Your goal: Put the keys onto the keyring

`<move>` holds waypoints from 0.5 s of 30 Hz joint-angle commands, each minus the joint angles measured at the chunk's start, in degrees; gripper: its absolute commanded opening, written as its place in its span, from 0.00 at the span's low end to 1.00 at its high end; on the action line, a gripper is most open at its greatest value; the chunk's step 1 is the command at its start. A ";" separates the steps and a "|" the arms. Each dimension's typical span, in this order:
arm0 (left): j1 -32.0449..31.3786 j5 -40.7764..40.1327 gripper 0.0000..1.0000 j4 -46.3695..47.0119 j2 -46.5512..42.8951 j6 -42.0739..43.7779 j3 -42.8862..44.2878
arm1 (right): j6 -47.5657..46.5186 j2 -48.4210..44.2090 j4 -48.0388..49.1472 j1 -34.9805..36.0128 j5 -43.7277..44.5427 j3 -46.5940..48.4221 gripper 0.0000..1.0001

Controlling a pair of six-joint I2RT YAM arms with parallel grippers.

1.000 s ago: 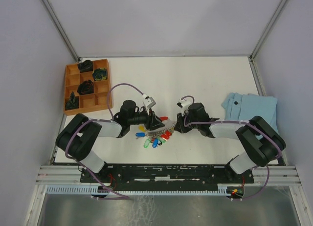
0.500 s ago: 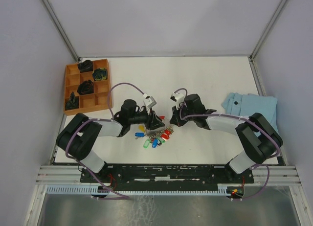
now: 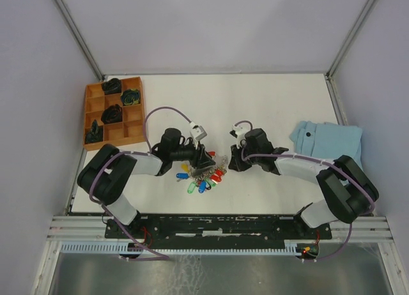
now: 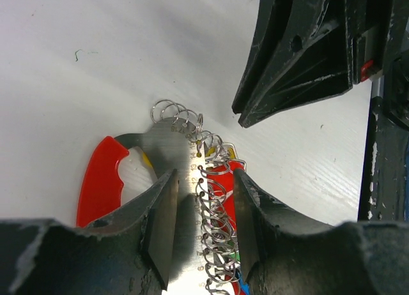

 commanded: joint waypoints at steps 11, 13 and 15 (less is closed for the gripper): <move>-1.19 1.40 0.45 -1.14 4.28 2.34 6.41 | 8.18 0.99 19.42 -2.76 4.80 -7.84 0.31; -1.90 1.33 0.45 -2.49 5.76 2.41 8.11 | 7.14 -0.81 18.21 -2.98 6.42 -8.61 0.33; -2.86 0.87 0.44 -4.92 7.31 3.19 10.01 | 6.62 -3.09 18.14 -3.10 8.53 -10.12 0.35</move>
